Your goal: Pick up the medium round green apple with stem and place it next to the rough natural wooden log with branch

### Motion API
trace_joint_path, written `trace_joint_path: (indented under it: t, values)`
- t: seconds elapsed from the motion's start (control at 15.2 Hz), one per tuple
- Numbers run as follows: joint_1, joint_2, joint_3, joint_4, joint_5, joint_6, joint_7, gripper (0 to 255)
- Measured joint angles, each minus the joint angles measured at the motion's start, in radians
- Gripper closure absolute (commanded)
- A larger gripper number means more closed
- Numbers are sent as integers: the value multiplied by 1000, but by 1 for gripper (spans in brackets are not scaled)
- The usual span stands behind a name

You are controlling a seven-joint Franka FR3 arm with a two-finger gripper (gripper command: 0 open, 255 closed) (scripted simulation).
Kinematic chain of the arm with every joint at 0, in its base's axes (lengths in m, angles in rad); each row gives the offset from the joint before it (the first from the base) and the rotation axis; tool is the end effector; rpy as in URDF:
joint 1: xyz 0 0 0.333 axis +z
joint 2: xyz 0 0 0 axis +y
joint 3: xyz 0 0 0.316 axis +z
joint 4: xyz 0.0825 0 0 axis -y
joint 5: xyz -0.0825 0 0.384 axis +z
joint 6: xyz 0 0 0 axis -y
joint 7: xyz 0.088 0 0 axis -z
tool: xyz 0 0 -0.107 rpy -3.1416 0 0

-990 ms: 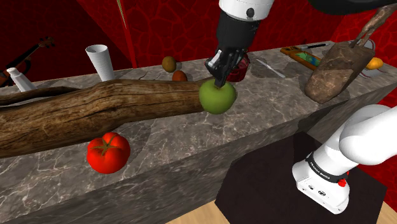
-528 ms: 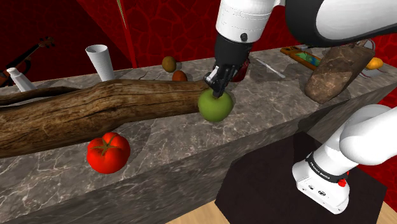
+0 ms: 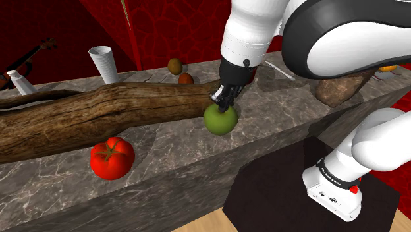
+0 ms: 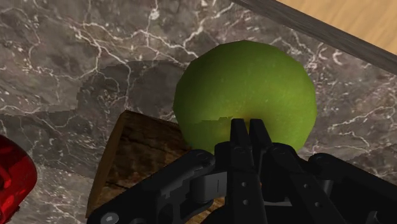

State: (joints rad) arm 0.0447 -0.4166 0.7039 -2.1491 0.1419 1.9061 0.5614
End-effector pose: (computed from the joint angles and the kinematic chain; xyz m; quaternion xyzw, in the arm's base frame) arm 0.3130 0.3517 0.5338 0.9954 0.0565 0.0731 0.0262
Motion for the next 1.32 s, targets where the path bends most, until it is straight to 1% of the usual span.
trace_joint_path:
  t: [0.4, 0.79, 0.86, 1.25, 1.32]
  values:
    - [0, 13, 19, -75, 1, 86, 10, 255]
    - [1, 14, 22, -87, 1, 100, 11, 255]
    - [1, 14, 22, -87, 1, 100, 11, 0]
    - [1, 14, 22, -87, 1, 100, 11, 0]
    - [3, 8, 18, -77, 4, 86, 9, 0]
